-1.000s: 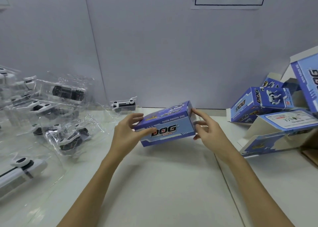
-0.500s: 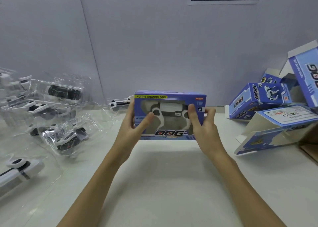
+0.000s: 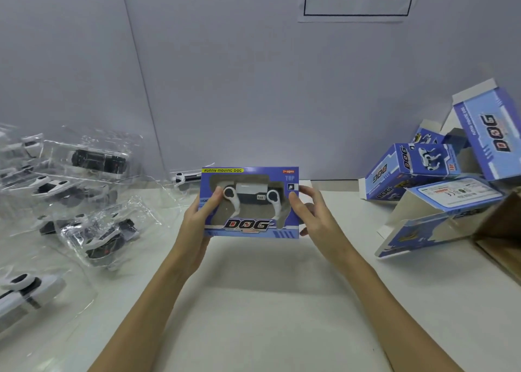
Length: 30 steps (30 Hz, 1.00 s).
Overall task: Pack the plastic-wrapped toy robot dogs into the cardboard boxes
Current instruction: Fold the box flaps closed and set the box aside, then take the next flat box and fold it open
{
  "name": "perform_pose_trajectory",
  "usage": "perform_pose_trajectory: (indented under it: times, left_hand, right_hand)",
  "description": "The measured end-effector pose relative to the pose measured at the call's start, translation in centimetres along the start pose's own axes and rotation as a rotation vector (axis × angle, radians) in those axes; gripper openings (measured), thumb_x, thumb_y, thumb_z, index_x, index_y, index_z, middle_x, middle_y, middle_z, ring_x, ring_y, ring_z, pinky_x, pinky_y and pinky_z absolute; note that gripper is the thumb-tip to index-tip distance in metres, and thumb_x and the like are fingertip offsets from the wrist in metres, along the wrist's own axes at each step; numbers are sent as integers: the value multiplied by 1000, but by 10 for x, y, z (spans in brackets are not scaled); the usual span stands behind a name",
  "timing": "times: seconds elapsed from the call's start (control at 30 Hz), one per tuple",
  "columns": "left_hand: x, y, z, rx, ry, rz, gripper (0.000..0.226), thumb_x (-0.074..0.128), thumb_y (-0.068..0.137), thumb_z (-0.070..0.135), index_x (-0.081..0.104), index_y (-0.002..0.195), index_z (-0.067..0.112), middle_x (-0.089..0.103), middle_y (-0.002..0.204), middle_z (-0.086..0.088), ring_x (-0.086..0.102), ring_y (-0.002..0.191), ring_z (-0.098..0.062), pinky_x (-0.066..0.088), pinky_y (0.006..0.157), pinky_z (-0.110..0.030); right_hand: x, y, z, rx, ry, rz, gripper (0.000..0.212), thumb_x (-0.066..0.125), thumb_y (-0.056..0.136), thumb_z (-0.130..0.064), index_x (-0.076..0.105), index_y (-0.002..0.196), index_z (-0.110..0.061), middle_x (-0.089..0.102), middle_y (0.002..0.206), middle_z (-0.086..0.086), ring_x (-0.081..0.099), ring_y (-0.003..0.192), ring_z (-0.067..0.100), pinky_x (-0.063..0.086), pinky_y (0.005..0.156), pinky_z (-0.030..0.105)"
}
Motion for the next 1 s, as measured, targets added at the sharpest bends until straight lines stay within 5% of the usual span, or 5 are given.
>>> perform_pose_trajectory:
  times: [0.23,0.53,0.7,0.83,1.0]
  left_hand:
    - [-9,6,-5,-28,0,-45,72,79,72,73,73,119,19,76,115,-4,72,104,-22,60,88,-34]
    - [-35,8,-14,-57,-89,114,65,44,98,69,73,121,15,71,125,-15,68,103,-35,53,92,-52]
    - [-22,12,-17,-54,-32,42,69,43,97,68,73,119,11,73,117,-15,67,99,-36,51,89,-54]
    - [-17,12,-21,-53,10,-9,69,42,98,65,73,120,8,72,118,-16,67,99,-37,51,89,-55]
    - [-12,9,-18,-41,66,-26,67,44,96,65,75,116,8,73,115,-15,68,95,-35,51,87,-53]
  right_hand:
    - [-29,-10,-9,173,-186,-149,61,70,88,-64,60,121,-14,80,90,1,73,71,20,50,57,30]
    - [-128,-40,-75,-449,781,850,86,89,73,-54,43,134,-14,72,120,7,75,106,23,63,82,35]
    - [-157,-40,-66,-194,-92,964,65,84,86,-37,50,137,-16,53,146,8,62,123,19,54,103,38]
    - [-145,-25,-23,358,-991,703,54,71,95,-41,48,141,-25,22,169,11,12,157,37,13,122,62]
    - [-146,-17,-15,277,-969,645,54,64,90,5,58,136,-22,47,152,8,33,148,30,37,115,58]
Point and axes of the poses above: each hand's wrist, its own y-axis towards the middle knuckle, its own x-axis out of the palm, z = x × y, the point moved 7 cm from there along y, towards the middle knuckle
